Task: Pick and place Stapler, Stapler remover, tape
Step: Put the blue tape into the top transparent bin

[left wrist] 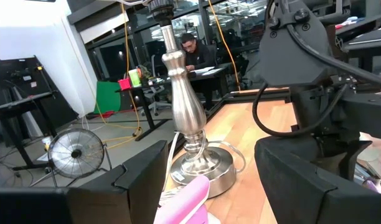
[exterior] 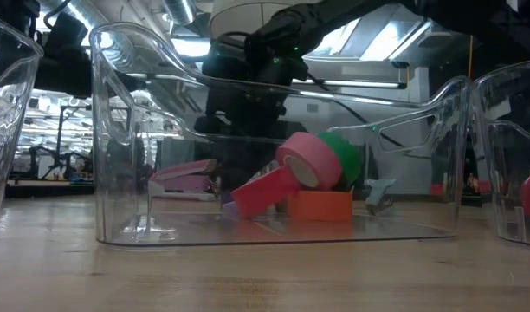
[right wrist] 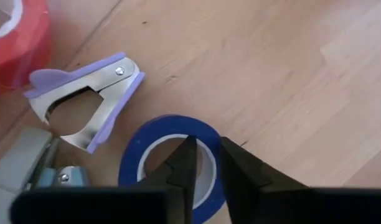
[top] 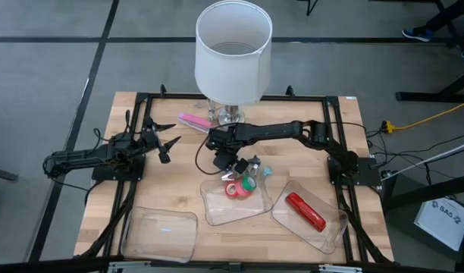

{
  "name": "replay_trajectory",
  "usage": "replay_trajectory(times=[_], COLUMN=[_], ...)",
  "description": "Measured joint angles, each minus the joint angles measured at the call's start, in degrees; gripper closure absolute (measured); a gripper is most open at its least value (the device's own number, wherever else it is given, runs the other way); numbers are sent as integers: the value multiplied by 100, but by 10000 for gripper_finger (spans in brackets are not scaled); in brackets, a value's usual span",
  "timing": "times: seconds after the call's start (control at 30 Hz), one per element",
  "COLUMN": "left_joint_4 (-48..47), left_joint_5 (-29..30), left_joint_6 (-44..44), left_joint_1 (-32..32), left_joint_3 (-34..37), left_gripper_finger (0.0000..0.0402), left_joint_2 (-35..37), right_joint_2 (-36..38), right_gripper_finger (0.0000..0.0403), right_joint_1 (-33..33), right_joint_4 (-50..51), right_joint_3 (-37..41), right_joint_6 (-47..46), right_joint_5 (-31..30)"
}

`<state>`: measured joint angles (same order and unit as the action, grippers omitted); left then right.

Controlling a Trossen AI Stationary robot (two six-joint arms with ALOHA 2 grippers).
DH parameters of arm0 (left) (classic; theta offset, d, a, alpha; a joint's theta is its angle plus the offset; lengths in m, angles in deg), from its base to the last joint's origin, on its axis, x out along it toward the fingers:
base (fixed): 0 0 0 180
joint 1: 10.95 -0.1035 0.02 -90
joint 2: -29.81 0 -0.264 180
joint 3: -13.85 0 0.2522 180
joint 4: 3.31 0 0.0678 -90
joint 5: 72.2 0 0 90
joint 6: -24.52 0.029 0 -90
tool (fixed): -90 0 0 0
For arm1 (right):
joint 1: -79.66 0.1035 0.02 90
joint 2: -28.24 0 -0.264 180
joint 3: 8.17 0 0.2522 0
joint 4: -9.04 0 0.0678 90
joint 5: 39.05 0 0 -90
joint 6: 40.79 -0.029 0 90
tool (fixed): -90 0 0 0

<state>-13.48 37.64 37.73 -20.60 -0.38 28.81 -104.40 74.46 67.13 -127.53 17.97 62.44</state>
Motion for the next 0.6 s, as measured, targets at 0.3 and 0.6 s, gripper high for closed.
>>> replay_trajectory(times=[0.3, 0.6], left_joint_4=[0, 0], left_joint_5=[0, 0], left_joint_6=[0, 0], left_joint_1=[0, 1], left_joint_3=[1, -2], left_gripper_finger=[162, 162], left_joint_2=[-1, -2], right_joint_2=[0, -4], right_gripper_finger=[358, 293], right_joint_1=[-57, -75], right_joint_4=[-51, -148], right_joint_3=[85, -89], right_joint_6=[-278, -486], right_joint_5=[34, -417])
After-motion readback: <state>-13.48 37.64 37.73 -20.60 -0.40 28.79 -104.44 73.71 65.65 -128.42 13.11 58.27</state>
